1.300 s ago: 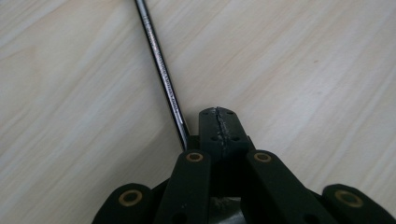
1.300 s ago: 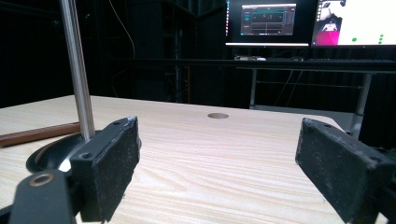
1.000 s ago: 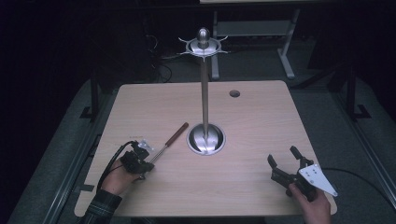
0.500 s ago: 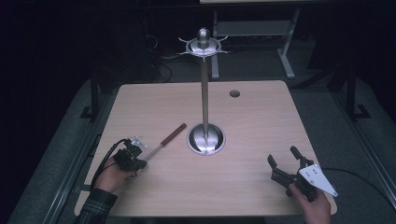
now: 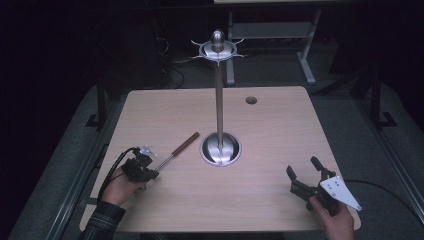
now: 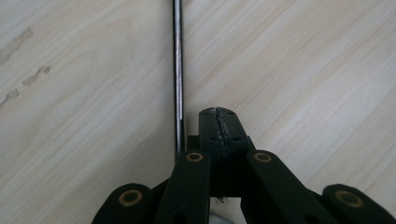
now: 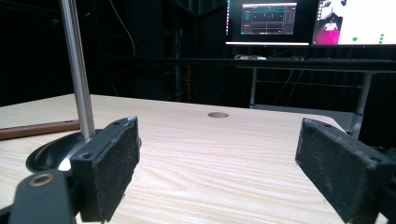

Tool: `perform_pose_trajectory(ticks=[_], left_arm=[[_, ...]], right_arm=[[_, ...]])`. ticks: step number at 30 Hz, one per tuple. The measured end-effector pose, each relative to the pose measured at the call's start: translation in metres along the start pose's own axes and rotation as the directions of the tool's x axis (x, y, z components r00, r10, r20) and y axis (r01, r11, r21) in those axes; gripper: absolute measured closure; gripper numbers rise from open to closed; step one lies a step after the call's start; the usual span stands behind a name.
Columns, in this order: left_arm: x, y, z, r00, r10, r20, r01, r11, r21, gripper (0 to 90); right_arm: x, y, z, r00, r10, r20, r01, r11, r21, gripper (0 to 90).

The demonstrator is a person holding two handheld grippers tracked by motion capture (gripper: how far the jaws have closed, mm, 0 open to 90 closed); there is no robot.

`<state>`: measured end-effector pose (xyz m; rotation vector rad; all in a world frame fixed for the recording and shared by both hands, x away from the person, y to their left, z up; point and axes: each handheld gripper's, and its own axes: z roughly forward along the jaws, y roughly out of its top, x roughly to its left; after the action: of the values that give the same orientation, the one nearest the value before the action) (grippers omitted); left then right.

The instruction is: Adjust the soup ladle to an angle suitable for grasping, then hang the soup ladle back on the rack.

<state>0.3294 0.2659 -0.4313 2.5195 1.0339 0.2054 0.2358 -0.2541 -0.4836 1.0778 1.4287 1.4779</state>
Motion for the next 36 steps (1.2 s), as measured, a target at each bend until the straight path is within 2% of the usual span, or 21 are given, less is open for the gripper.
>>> perform_pose_trajectory(ticks=[4,5,8,10,14,19,23,25,30,36], left_arm=[[-0.001,0.006,-0.004,0.9995,-0.005,0.031,0.006,0.9997,-0.023,86.1],[0.000,0.010,-0.006,0.9994,0.004,0.036,-0.003,0.9995,-0.030,84.4],[0.002,0.013,-0.007,0.9990,0.006,0.045,-0.005,0.9994,-0.033,82.6],[0.003,0.017,-0.008,0.9990,-0.007,0.044,0.010,0.9988,-0.049,80.2],[0.006,0.026,-0.009,0.9986,-0.005,0.053,0.008,0.9986,-0.053,72.1],[0.013,0.042,-0.007,0.9971,0.000,0.076,0.004,0.9989,-0.046,68.3],[0.016,0.049,-0.005,0.9970,0.014,0.076,-0.010,0.9988,-0.048,67.2],[0.017,0.054,-0.005,0.9969,0.004,0.079,0.000,0.9985,-0.055,67.0],[0.023,0.067,-0.001,0.9969,0.017,0.076,-0.012,0.9979,-0.063,64.1],[0.028,0.079,0.011,0.9969,0.030,0.072,-0.027,0.9988,-0.042,63.5]], right_arm=[[0.000,0.000,0.000,1.0000,0.000,0.000,0.000,1.000,0.000,13.0],[0.000,0.000,0.000,1.0000,0.000,0.000,0.000,1.000,0.001,13.0],[0.000,0.000,0.000,1.0000,0.000,-0.001,0.000,1.000,0.002,13.0],[0.000,0.000,0.000,1.0000,0.001,-0.001,-0.001,1.000,0.002,13.0],[0.000,0.000,0.000,1.0000,0.001,0.000,-0.001,1.000,0.003,13.0],[0.000,0.000,0.000,1.0000,0.001,0.000,-0.001,1.000,0.003,13.0],[0.000,0.000,0.001,1.0000,-0.001,0.001,0.001,1.000,0.005,13.0],[0.000,0.000,0.001,1.0000,-0.001,0.000,0.001,1.000,0.006,13.0],[0.000,0.000,0.000,1.0000,-0.001,0.001,0.001,1.000,0.005,13.0],[0.000,0.000,0.001,1.0000,-0.001,0.001,0.001,1.000,0.005,13.0]])
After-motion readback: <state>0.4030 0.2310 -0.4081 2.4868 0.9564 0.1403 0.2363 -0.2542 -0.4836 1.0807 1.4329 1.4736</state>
